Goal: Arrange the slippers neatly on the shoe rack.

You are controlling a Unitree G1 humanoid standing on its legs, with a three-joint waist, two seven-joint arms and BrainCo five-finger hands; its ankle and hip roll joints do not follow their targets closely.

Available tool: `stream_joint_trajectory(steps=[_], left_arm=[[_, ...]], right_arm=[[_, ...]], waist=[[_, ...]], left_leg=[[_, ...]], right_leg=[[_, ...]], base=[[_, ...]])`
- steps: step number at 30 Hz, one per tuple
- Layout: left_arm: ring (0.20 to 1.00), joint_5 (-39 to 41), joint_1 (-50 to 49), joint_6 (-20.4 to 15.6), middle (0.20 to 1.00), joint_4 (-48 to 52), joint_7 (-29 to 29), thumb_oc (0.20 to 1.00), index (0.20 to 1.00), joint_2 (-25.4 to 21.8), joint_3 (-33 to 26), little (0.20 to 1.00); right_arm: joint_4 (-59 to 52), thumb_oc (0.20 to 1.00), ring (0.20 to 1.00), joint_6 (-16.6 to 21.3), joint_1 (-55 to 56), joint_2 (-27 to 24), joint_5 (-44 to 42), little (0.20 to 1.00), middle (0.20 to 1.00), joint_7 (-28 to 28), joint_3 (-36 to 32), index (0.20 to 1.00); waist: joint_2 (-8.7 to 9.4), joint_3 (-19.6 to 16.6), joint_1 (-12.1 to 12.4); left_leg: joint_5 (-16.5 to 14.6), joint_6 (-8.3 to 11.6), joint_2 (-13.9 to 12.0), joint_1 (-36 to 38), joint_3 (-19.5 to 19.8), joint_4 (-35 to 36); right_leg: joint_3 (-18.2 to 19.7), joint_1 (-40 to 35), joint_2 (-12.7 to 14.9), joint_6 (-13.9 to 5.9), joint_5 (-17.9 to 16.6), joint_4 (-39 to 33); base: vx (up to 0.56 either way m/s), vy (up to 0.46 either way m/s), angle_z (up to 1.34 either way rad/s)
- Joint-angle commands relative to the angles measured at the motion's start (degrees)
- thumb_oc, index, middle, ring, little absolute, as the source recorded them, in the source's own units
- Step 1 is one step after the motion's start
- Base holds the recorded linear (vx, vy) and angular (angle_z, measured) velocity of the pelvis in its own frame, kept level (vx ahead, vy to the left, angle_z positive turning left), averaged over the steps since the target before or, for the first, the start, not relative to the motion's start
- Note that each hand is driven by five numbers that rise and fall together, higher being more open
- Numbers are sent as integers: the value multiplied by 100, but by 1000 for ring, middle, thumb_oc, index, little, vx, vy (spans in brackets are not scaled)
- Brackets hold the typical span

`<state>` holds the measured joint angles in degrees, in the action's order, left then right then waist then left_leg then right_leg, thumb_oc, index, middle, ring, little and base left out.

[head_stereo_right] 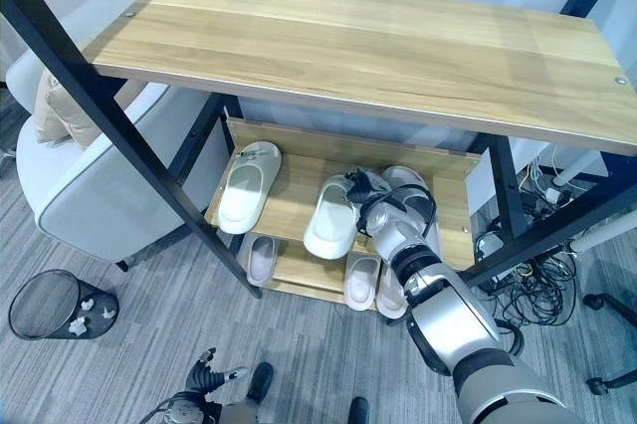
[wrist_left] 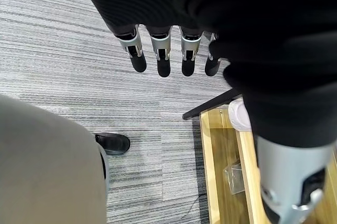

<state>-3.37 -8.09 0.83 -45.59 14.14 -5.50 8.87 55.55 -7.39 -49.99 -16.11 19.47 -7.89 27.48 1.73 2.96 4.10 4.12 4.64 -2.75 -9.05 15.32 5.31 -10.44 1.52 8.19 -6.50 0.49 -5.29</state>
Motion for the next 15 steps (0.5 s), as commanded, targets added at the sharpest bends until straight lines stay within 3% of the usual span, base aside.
stream_joint_trajectory(steps=[1,11,15], left_arm=[[1000,67,-365,-1,1000,-174,99,1000,1000,310,405,1000],[1000,93,221,-247,1000,-772,137,1000,1000,286,392,1000],[1000,112,359,-260,1000,-789,156,1000,1000,222,357,1000]], right_arm=[[43,200,200,187,-495,-218,240,200,200,-602,-79,200],[-220,200,200,539,-894,-328,518,200,200,-1423,104,200],[-386,200,200,1014,-1017,-624,634,200,200,-1527,582,200]], waist=[[-26,82,160],[91,335,339],[159,428,434]], left_leg=[[19,-557,336,133,-47,-31],[134,-560,369,-114,81,-31],[197,-529,405,-253,226,-31]], right_leg=[[-363,70,236,-259,-216,29],[-486,189,231,-314,-230,29],[-633,234,257,-358,-236,29]], base=[[0,0,0],[-36,9,6],[-39,9,20]])
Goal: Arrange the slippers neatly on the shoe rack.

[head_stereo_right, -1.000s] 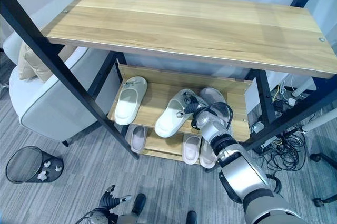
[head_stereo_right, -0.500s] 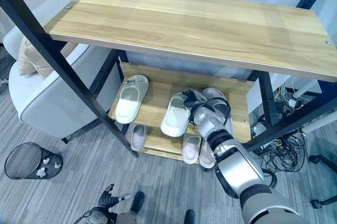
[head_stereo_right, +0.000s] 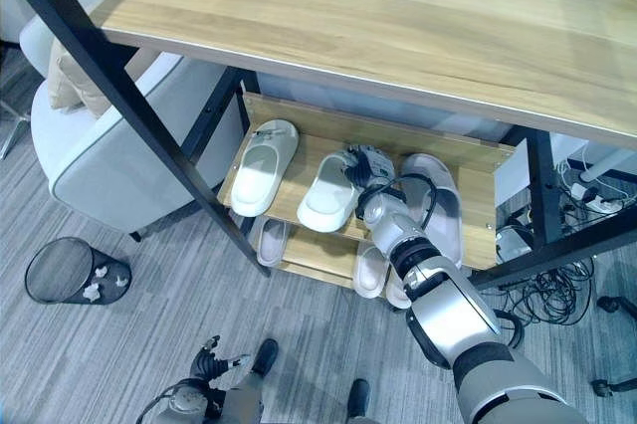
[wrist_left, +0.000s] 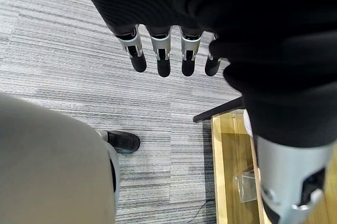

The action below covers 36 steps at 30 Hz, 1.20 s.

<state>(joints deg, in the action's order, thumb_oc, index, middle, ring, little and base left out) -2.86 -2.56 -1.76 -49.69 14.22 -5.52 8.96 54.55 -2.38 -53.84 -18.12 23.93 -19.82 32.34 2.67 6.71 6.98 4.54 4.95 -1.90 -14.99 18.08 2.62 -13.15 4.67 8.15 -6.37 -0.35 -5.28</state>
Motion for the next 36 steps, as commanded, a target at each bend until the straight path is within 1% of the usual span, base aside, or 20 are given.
stream_joint_trajectory(steps=[1,5,12,16,20,25,36], left_arm=[[1000,61,-185,8,1000,-374,156,1000,1000,217,353,1000],[1000,153,-44,-35,1000,-372,193,1000,1000,224,382,1000],[1000,216,-101,-149,1000,-320,252,1000,1000,284,408,1000],[1000,211,-148,-161,1000,-301,247,1000,1000,276,388,1000],[1000,217,-176,-214,1000,-331,233,1000,1000,279,374,1000],[1000,225,-99,-287,1000,-570,204,1000,1000,274,337,1000],[1000,215,-24,-405,1000,-656,203,1000,1000,257,367,1000]], right_arm=[[-273,200,200,532,-679,-455,185,200,200,-349,148,200],[138,200,200,678,-907,-411,214,200,200,-384,467,200],[938,200,200,691,-1187,-149,84,200,200,-636,460,200],[1070,200,200,729,-1244,-142,50,200,200,-638,526,200],[1400,200,200,807,-1355,-92,0,200,200,-777,573,200],[1332,200,200,877,-1408,-57,15,200,200,-834,642,200],[1511,200,200,897,-1514,15,21,200,200,-942,652,200]], waist=[[70,62,156],[43,166,148],[-42,215,86],[-49,211,81],[-57,194,107],[-59,173,136],[-54,221,204]], left_leg=[[164,-557,324,321,-38,238],[214,-545,361,245,19,238],[243,-532,387,184,-44,238],[253,-527,399,164,-44,238],[265,-521,419,128,-15,238],[268,-519,436,127,12,238],[298,-524,454,68,48,238]], right_leg=[[-385,-67,264,-377,-154,28],[-424,-27,291,-395,-199,28],[-395,73,332,-412,-247,28],[-398,90,335,-416,-254,28],[-434,119,340,-425,-246,28],[-463,102,341,-429,-234,28],[-495,125,356,-451,-243,28]], base=[[-62,7,20],[-39,13,13],[-2,4,1],[0,0,0],[0,0,0],[0,0,0],[0,0,0]])
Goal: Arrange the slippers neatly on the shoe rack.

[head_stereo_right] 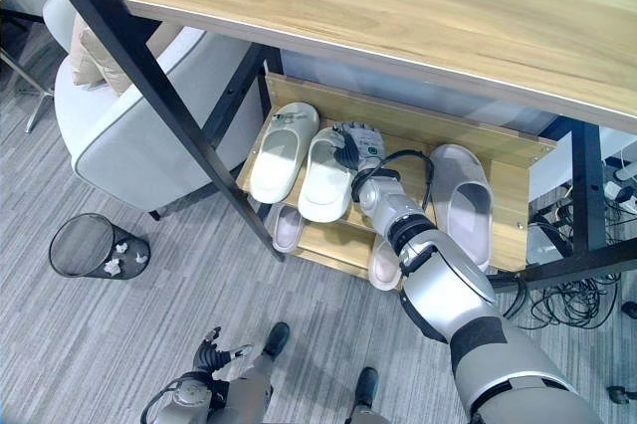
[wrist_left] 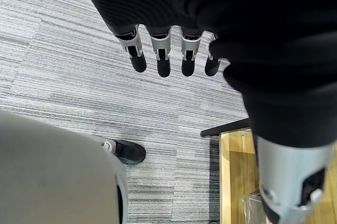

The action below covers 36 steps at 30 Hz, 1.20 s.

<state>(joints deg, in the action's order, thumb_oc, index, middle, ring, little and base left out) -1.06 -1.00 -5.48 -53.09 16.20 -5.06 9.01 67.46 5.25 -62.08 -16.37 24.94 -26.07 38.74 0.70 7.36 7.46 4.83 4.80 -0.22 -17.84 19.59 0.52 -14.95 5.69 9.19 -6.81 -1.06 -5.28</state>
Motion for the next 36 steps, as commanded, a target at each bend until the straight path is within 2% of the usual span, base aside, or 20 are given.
stream_joint_trajectory(steps=[1,7,13,15,17,19,20,21,24,30,36], left_arm=[[1000,27,-181,-41,1000,-339,0,1000,1000,214,369,1000],[1000,7,-215,-57,1000,-495,-8,1000,1000,245,351,1000],[1000,11,-246,-54,1000,-547,3,1000,1000,265,345,1000],[1000,12,-265,-51,1000,-594,9,1000,1000,291,342,1000],[1000,15,-300,-44,1000,-607,9,1000,1000,324,331,1000],[1000,17,-323,21,1000,-594,8,1000,1000,336,330,1000],[1000,147,-21,91,1000,-673,11,1000,1000,348,112,1000],[1000,197,127,133,1000,-737,28,1000,1000,385,84,1000],[1000,202,9,153,1000,-812,-55,1000,1000,435,78,1000],[1000,124,-61,231,1000,-998,-161,1000,1000,374,-21,1000],[1000,16,-73,241,1000,-1308,-158,1000,1000,336,-87,1000]], right_arm=[[251,1000,1000,124,-671,-152,-106,1000,1000,-277,-24,1000],[247,1000,1000,153,-546,-71,-268,1000,1000,-25,-189,1000],[90,1000,1000,155,-407,-38,-383,1000,1000,-8,-380,1000],[-89,1000,1000,205,-282,-14,-397,1000,1000,-143,-532,1000],[-327,1000,1000,297,-127,-23,-272,1000,1000,-612,-661,1000],[-939,1000,1000,475,303,-79,-310,1000,1000,-1108,-1187,1000],[-1627,1000,1000,485,633,-111,-230,1000,1000,-1080,-1277,1000],[-1655,1000,1000,426,693,-101,-237,1000,1000,-1013,-1417,1000],[-1844,1000,1000,403,1136,-33,-194,1000,1000,-1267,-1762,1000],[-2626,1000,1000,514,2233,125,-606,1000,1000,-743,-2208,1000],[-2903,1000,1000,479,2741,315,-607,1000,1000,-247,-2110,1000]], waist=[[141,157,160],[134,129,160],[134,125,143],[132,107,122],[119,77,95],[100,41,76],[101,11,7],[101,-19,-29],[92,-132,-74],[118,-348,-176],[153,-518,-219]], left_leg=[[264,-510,288,354,-99,448],[252,-519,303,385,-102,448],[243,-528,288,401,-119,448],[229,-535,280,426,-145,448],[215,-548,261,471,-163,448],[192,-558,245,536,-204,448],[168,-564,224,577,-244,448],[142,-572,214,606,-268,448],[94,-593,193,666,-304,448],[-1,-605,156,836,-378,448],[-63,-600,129,939,-414,448]], right_leg=[[-316,21,258,-413,-171,28],[-331,-2,285,-425,-179,28],[-314,-11,279,-421,-178,28],[-295,-24,279,-421,-177,28],[-264,-65,277,-417,-172,28],[-218,-107,277,-411,-161,28],[-175,-123,265,-403,-144,28],[-150,-132,264,-407,-139,28],[-121,-173,267,-404,-112,28],[-57,-283,258,-385,-72,28],[-20,-341,237,-368,-49,28]], base=[[0,0,0],[0,0,0],[0,0,0],[0,0,0],[0,0,0],[9,19,0],[33,39,3],[50,32,-2],[53,13,-24],[50,-4,-6],[35,-11,-4]])
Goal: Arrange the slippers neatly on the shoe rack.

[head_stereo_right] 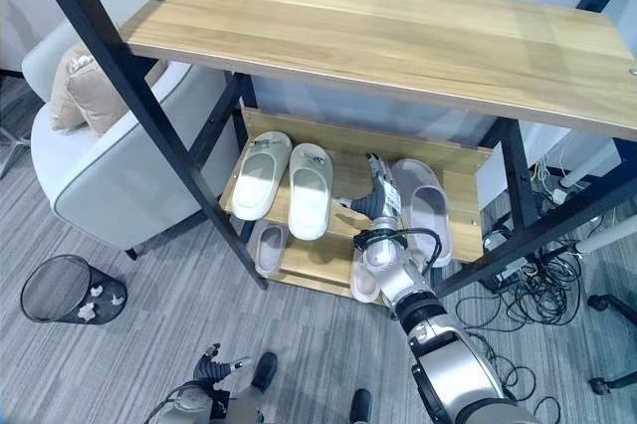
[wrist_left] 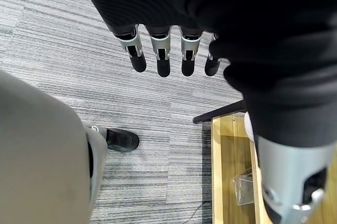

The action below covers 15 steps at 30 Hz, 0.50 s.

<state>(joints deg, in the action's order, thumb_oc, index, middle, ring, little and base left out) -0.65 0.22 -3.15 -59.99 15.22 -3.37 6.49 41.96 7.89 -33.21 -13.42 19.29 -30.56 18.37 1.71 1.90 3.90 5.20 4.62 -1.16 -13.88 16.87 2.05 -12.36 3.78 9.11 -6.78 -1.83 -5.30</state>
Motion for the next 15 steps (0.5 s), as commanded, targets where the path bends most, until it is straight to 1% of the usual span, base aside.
stream_joint_trajectory(steps=[1,6,10,15], left_arm=[[1000,-23,-203,0,1000,-647,-58,1000,1000,177,163,1000],[1000,-23,-221,-8,1000,-829,-69,1000,1000,196,148,1000],[1000,47,-247,6,1000,-874,-64,1000,1000,224,130,1000],[1000,56,-237,65,1000,-991,-96,1000,1000,183,81,1000]], right_arm=[[-393,1000,1000,199,-69,56,-41,1000,1000,233,-67,1000],[-431,1000,1000,208,340,230,10,1000,1000,362,-23,1000],[-470,1000,1000,239,691,470,-240,1000,1000,353,-241,1000],[-583,1000,1000,287,999,668,-321,1000,1000,609,-145,1000]], waist=[[58,5,131],[73,-135,105],[68,-214,76],[52,-310,39]], left_leg=[[-110,-581,219,553,-147,295],[-161,-583,199,651,-162,295],[-186,-573,187,683,-192,295],[-217,-571,170,717,-227,295]], right_leg=[[-272,-159,245,-370,29,30],[-247,-247,222,-350,57,30],[-209,-273,213,-345,71,30],[-181,-270,213,-343,61,30]], base=[[32,-5,-4],[42,-7,-4],[9,1,-1],[4,1,-1]])
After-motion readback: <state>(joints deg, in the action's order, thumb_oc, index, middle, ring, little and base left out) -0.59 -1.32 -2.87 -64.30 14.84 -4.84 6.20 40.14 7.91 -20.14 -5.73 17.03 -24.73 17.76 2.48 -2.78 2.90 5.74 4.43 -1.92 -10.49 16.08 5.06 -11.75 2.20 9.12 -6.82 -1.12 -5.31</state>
